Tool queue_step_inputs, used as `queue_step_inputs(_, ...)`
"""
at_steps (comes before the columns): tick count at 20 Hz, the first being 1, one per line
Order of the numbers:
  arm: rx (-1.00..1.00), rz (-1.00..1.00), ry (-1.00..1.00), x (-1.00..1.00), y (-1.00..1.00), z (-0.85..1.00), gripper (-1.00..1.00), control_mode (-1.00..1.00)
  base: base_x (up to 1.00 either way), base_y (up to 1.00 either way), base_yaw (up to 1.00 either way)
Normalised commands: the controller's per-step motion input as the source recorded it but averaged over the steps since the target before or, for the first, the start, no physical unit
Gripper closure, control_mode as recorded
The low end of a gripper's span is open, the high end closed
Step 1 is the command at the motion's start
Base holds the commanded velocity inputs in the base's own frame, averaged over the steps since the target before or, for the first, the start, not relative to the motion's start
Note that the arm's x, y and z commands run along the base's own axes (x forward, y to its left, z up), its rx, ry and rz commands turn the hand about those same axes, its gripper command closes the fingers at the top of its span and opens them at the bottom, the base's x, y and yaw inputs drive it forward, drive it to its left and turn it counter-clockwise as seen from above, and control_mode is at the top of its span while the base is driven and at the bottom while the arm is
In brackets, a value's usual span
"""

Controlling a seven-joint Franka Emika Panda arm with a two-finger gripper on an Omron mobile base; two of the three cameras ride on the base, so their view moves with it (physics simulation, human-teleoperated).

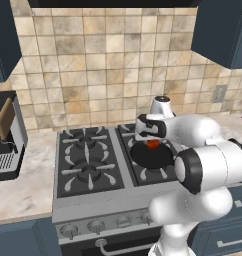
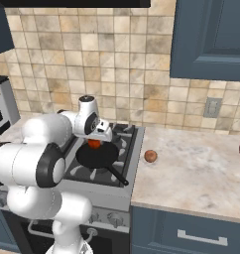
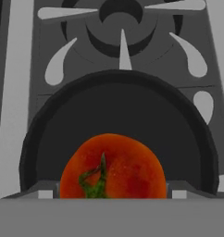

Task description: Place the pan on the front right burner on the stove. Then place the tomato and the onion in the pan and turn on the front right burner.

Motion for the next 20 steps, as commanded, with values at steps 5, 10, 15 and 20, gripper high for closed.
queue_step_inputs(5, 0.01, 0.0, 0.0, 0.0, -0.11, -0.31, 1.0, -1.0, 0.0, 0.0, 0.0)
queue_step_inputs(10, 0.01, 0.0, 0.0, 0.0, -0.11, -0.32, 1.0, -1.0, 0.0, 0.0, 0.0)
queue_step_inputs(15, 0.01, 0.0, 0.0, 0.0, 0.0, -0.23, 1.0, -1.0, 0.0, 0.0, 0.0)
queue_step_inputs(20, 0.0, 0.0, 0.0, 0.0, 0.0, -0.09, 1.0, -1.0, 0.0, 0.0, 0.0)
